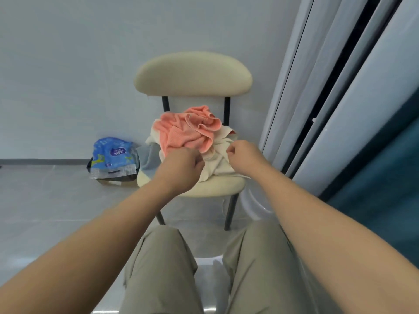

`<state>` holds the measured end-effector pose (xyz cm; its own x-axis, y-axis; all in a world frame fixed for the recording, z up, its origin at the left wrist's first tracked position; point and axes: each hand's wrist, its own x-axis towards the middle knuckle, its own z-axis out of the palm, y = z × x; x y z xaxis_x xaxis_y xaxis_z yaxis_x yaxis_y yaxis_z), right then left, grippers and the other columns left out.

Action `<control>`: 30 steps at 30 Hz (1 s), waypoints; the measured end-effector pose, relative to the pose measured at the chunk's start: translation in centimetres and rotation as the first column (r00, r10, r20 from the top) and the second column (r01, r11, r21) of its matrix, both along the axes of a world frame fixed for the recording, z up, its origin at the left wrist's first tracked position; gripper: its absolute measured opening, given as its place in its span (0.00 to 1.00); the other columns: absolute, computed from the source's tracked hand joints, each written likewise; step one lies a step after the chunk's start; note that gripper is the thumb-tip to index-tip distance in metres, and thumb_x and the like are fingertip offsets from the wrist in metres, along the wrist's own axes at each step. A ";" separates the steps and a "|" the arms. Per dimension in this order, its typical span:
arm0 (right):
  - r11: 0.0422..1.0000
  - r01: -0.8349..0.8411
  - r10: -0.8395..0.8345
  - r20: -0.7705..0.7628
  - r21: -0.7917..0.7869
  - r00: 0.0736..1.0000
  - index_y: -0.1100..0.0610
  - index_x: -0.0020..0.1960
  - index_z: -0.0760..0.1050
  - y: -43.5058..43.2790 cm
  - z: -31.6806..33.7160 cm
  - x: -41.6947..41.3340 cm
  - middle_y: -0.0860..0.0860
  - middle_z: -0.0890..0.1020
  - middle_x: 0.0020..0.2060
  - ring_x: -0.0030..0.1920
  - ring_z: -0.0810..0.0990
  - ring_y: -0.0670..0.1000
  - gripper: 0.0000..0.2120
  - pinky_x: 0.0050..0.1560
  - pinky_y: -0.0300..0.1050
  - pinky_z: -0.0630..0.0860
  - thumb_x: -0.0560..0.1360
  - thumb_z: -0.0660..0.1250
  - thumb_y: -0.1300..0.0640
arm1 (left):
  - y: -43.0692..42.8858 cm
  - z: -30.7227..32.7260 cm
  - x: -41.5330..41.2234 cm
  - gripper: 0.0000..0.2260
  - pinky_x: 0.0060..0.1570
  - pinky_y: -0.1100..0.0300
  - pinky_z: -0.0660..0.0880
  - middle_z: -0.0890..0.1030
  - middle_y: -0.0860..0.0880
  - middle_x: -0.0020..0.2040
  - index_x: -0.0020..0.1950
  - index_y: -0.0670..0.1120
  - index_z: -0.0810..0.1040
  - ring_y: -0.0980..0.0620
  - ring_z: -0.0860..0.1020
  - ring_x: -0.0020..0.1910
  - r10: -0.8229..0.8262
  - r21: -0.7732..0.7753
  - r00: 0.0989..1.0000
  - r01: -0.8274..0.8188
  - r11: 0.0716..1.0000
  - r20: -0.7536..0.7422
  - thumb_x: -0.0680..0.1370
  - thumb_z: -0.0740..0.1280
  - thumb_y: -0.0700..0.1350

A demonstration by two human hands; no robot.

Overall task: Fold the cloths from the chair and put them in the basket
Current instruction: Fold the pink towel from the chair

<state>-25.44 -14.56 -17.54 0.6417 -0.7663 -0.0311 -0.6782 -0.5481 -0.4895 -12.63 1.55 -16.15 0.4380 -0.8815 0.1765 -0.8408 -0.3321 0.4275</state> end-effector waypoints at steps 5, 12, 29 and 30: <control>0.994 -0.105 0.104 -0.105 -0.006 0.989 0.54 0.60 0.82 -1.0 -1.6 3.5 0.54 0.82 0.58 0.58 0.80 0.57 0.15 0.58 0.52 0.78 0.78 0.61 0.61 | -1.1 -0.6 1.4 0.08 0.49 0.52 0.76 0.81 0.50 0.48 0.47 0.47 0.83 0.49 0.79 0.48 -0.046 0.068 0.999 0.043 0.997 0.030 0.80 0.65 0.46; 0.991 -0.129 0.136 -0.319 0.041 0.938 0.45 0.74 0.71 -4.7 -3.2 9.9 0.53 0.74 0.70 0.71 0.69 0.63 0.22 0.65 0.53 0.73 0.80 0.58 0.56 | -2.5 -1.4 4.8 0.12 0.59 0.54 0.74 0.79 0.51 0.62 0.61 0.49 0.83 0.49 0.78 0.59 -0.094 0.144 0.996 0.091 0.985 0.012 0.81 0.65 0.49; 0.862 -0.072 -0.168 0.416 0.503 0.894 0.55 0.60 0.84 -7.1 1.2 11.8 0.45 0.83 0.52 0.52 0.79 0.44 0.14 0.42 0.28 0.72 0.83 0.60 0.58 | -5.1 -1.5 7.9 0.18 0.66 0.50 0.72 0.76 0.49 0.68 0.67 0.45 0.78 0.47 0.74 0.67 -0.080 0.263 0.997 0.079 0.962 -0.006 0.80 0.66 0.50; 0.859 -0.076 -0.186 0.447 0.507 0.875 0.54 0.58 0.85 -7.0 2.1 11.6 0.44 0.84 0.49 0.48 0.79 0.42 0.14 0.38 0.26 0.71 0.84 0.60 0.57 | -5.5 -1.3 7.8 0.19 0.67 0.49 0.71 0.75 0.48 0.69 0.69 0.45 0.77 0.46 0.72 0.69 -0.076 0.276 0.997 0.076 0.958 -0.013 0.80 0.66 0.50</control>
